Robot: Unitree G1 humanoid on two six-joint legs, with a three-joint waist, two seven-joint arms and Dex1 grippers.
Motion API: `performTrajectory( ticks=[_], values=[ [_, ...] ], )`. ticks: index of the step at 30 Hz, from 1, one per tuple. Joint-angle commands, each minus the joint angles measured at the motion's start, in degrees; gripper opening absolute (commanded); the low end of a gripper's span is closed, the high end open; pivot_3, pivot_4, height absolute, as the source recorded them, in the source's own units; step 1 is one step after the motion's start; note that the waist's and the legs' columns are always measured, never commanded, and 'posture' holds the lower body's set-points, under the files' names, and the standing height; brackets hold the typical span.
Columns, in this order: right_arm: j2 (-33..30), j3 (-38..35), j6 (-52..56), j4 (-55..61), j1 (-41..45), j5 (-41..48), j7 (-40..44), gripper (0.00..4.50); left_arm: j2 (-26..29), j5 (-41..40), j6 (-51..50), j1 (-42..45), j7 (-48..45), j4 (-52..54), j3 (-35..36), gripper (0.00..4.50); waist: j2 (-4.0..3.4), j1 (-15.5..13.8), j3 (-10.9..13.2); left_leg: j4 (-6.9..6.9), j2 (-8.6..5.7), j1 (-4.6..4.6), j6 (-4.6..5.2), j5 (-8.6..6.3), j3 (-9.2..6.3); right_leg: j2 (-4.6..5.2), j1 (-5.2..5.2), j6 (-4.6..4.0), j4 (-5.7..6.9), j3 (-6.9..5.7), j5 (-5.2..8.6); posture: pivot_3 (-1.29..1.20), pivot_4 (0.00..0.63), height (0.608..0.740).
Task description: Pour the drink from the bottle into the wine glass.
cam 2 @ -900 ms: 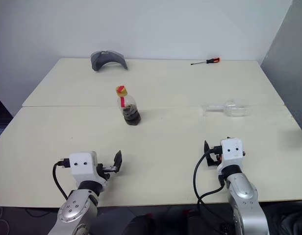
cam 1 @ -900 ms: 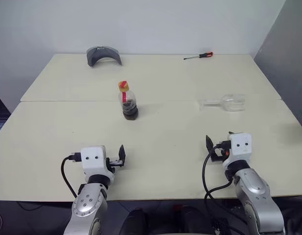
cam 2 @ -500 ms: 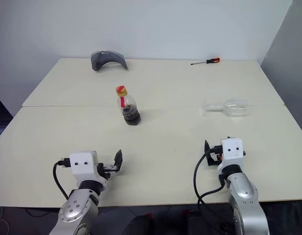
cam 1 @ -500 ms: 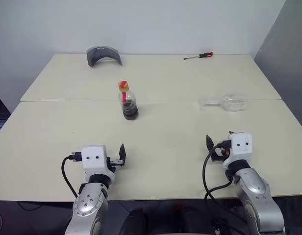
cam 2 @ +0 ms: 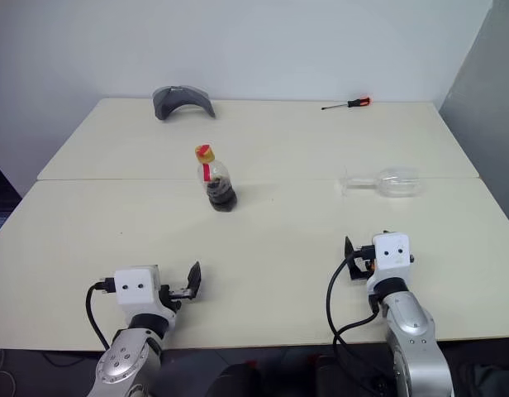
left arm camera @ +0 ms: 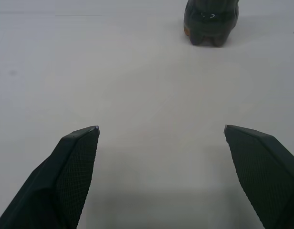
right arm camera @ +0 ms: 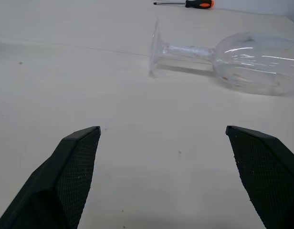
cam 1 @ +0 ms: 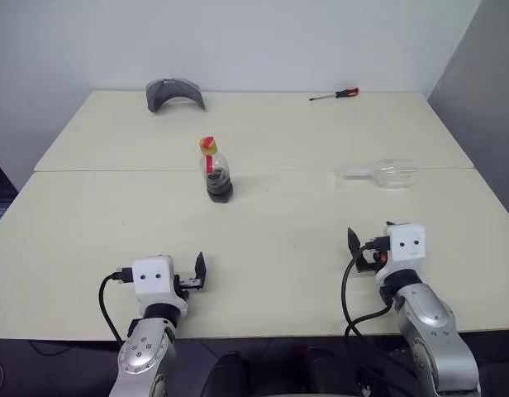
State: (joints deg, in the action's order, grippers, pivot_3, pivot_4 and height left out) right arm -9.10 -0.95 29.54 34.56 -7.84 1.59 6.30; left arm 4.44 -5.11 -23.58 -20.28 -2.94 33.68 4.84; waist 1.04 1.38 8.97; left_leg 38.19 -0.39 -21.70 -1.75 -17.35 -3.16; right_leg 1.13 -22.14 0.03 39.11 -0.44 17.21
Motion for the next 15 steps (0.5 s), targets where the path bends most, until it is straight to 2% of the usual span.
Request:
performTrajectory(
  ticks=[1, 5, 10, 15],
  values=[
    [-0.3, -0.7, -0.2, 1.5, 0.5, 0.8, 0.5, 4.50, 0.3, 0.1, 2.4, 0.1, -0.5, -0.4, 0.0, 4.49, 0.00, 0.0, 0.0, 0.00, 0.00, 0.00, 0.00, 0.00, 0.00, 0.00, 0.00, 0.00, 0.00, 0.00, 0.00, 0.00, 0.150, 0.740],
    [-0.2, -2.6, 0.3, 1.3, 1.5, 5.2, 3.3, 4.50, 2.1, 1.1, 3.8, 1.6, -2.0, -1.3, -0.9, 4.49, 0.00, 0.0, 0.0, 0.00, 0.00, 0.00, 0.00, 0.00, 0.00, 0.00, 0.00, 0.00, 0.00, 0.00, 0.00, 0.00, 0.150, 0.740],
    [-7.9, -9.6, 2.4, 2.5, 6.8, 22.7, 18.7, 4.50, 8.0, 2.9, 9.1, 10.8, -4.5, -6.2, 0.7, 4.49, -0.04, 0.0, 0.1, 0.04, -0.01, 0.03, 0.03, 0.01, -0.06, -0.02, 0.07, 0.00, 0.01, -0.09, -0.03, 0.00, 0.150, 0.740],
    [-15.9, -11.8, 6.4, 1.5, 9.1, 35.9, 29.7, 4.50, 9.8, 5.7, 12.9, 17.0, -4.0, -12.8, -0.7, 4.49, -0.05, 0.0, 0.1, -0.07, -0.03, 0.26, 0.05, 0.00, -0.03, 0.00, 0.32, -0.02, -0.11, -0.06, -0.02, 0.00, 0.150, 0.740]
  ],
)
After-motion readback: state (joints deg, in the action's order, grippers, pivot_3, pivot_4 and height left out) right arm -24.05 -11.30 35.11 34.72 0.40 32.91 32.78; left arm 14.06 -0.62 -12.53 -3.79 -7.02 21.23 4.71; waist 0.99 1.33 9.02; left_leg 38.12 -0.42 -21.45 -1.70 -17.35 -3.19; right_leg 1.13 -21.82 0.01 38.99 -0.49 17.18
